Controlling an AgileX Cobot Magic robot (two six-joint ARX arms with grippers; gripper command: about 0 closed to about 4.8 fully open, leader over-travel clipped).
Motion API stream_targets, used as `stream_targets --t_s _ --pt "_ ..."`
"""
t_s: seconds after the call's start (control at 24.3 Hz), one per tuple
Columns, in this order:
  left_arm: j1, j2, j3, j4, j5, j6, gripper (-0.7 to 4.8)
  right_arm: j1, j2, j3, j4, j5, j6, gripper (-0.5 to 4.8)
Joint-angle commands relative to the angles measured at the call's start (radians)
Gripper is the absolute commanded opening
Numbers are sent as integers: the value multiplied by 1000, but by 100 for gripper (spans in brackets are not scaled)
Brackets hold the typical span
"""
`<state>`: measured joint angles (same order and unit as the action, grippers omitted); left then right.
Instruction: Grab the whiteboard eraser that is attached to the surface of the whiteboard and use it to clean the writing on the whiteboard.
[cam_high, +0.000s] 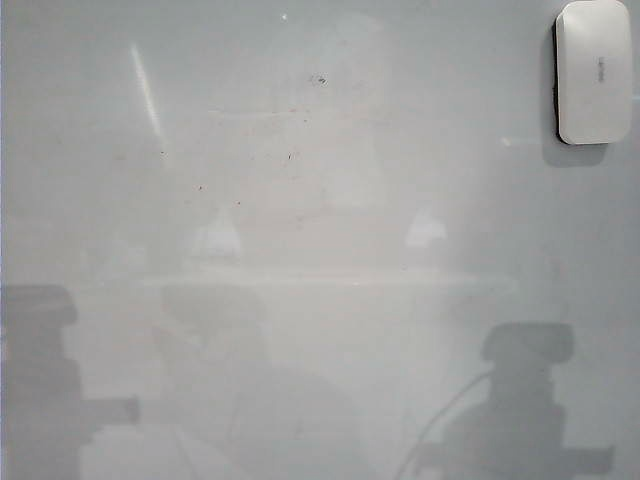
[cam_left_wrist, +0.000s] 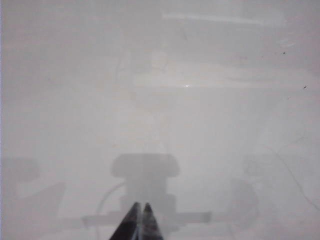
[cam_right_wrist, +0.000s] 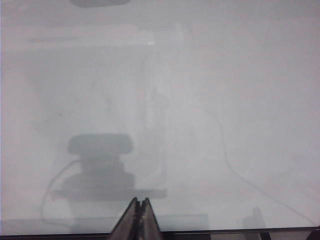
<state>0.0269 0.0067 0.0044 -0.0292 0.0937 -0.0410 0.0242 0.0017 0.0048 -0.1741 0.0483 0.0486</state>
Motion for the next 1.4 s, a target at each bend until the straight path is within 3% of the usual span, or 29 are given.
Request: stream_targets --t_s 0.04,0.33,0.53,0.62,1.4 --pt "-2 0 3 8 0 0 -5 0 -2 -4 13 0 4 -1" --pt "-2 0 3 20 -98 65 -5 0 -2 -3 13 0 4 0" --pt "-8 0 3 -7 -102 58 -5 0 -2 -3 13 0 4 0" --pt "-8 0 3 -7 -93 14 -5 0 -2 -3 13 0 4 0" --pt "-7 0 3 -8 -90 14 -5 0 -2 -3 13 0 4 -1"
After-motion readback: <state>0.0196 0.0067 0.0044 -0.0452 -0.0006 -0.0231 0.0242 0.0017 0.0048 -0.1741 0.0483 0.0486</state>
